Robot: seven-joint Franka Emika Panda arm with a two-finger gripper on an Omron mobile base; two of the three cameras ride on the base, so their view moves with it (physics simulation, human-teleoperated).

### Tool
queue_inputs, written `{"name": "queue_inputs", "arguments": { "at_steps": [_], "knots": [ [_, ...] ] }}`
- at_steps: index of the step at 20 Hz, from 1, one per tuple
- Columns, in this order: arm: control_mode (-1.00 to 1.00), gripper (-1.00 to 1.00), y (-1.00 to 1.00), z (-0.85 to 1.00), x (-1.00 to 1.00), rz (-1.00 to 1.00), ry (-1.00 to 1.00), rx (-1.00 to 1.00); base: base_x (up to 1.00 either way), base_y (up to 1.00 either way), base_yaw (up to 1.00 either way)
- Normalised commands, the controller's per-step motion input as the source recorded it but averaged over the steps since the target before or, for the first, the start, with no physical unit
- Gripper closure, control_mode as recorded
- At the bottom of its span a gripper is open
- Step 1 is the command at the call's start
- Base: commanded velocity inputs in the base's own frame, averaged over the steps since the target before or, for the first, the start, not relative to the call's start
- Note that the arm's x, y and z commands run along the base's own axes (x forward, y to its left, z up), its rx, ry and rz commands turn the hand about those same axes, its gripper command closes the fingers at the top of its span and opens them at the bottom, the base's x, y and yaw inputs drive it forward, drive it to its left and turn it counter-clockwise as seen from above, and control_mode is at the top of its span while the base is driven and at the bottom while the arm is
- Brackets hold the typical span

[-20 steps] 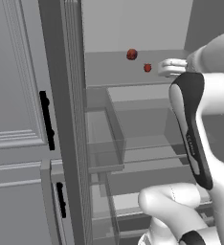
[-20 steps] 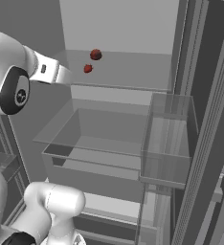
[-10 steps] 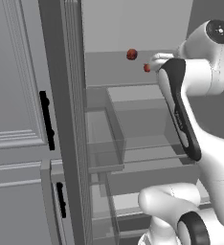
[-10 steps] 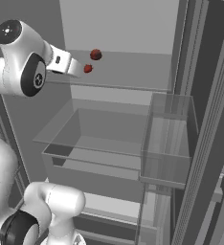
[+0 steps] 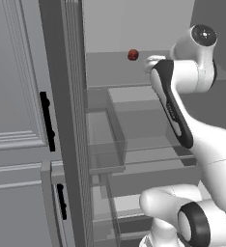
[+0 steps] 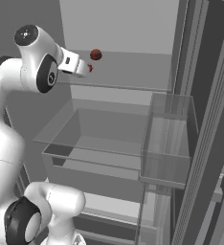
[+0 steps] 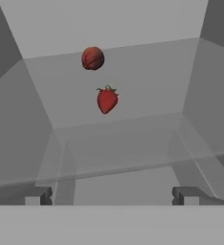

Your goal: Take the strawberry from the fridge and place it on top of the pancake, located on the dining counter.

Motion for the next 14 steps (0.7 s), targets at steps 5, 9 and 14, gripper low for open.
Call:
{"name": "queue_inputs", "arguments": {
  "at_steps": [5,9,14],
  "knots": [
    [-1.0,-1.0,-0.02,-0.11,0.58,0.0,0.02,0.0,0.0,0.0,0.0],
    [-1.0,-1.0,0.0,-0.06,0.55,0.0,0.03,0.0,0.0,0.0,0.0],
    [-1.0,-1.0,-0.06,-0.08,0.52,0.0,0.0,0.0,0.0,0.0,0.0]
  ]
}}
